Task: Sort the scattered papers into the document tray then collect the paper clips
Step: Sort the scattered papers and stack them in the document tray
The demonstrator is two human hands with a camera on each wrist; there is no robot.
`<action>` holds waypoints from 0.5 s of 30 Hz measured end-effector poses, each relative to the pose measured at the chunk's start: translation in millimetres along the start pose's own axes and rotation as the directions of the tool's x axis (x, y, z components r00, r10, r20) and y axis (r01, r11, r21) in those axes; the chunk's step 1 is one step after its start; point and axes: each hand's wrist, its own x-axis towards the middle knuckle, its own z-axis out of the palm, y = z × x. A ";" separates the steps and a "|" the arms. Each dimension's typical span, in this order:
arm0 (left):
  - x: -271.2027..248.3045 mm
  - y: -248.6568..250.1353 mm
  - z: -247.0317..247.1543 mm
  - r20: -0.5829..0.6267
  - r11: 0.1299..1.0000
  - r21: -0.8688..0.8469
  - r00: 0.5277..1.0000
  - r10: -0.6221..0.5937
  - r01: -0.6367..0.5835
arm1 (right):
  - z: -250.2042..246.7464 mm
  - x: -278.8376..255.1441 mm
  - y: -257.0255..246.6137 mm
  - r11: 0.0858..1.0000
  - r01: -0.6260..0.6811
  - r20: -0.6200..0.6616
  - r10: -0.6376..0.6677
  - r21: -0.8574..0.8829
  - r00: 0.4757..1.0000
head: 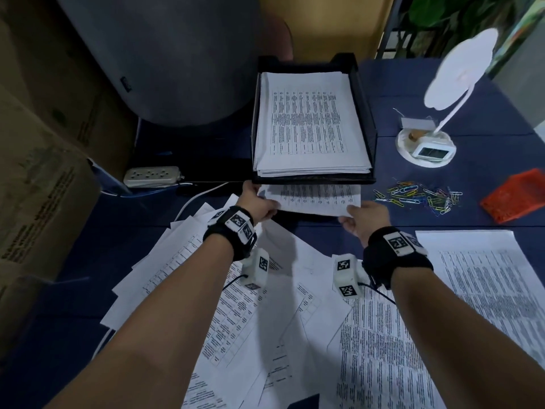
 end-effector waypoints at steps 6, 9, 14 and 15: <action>18.5 -5.3 12.8 -0.118 0.984 0.145 0.986 0.122 -0.104 | 6.3 25.2 -16.1 0.996 0.083 -0.028 -0.084 -0.013 0.996; 15.9 -10.4 8.6 -0.091 0.936 0.293 0.969 0.228 -0.193 | 10.3 33.7 -17.3 0.992 0.130 -0.074 -0.129 0.006 0.989; 3.5 -25.5 -22.2 0.023 0.754 0.618 0.964 0.264 -0.221 | 11.8 40.0 -10.6 0.954 0.202 -0.113 -0.232 -0.223 0.966; 0.1 -28.5 -29.0 0.063 0.686 0.699 0.973 0.223 -0.202 | 12.5 37.7 -8.2 0.950 0.211 -0.179 -0.254 -0.229 0.950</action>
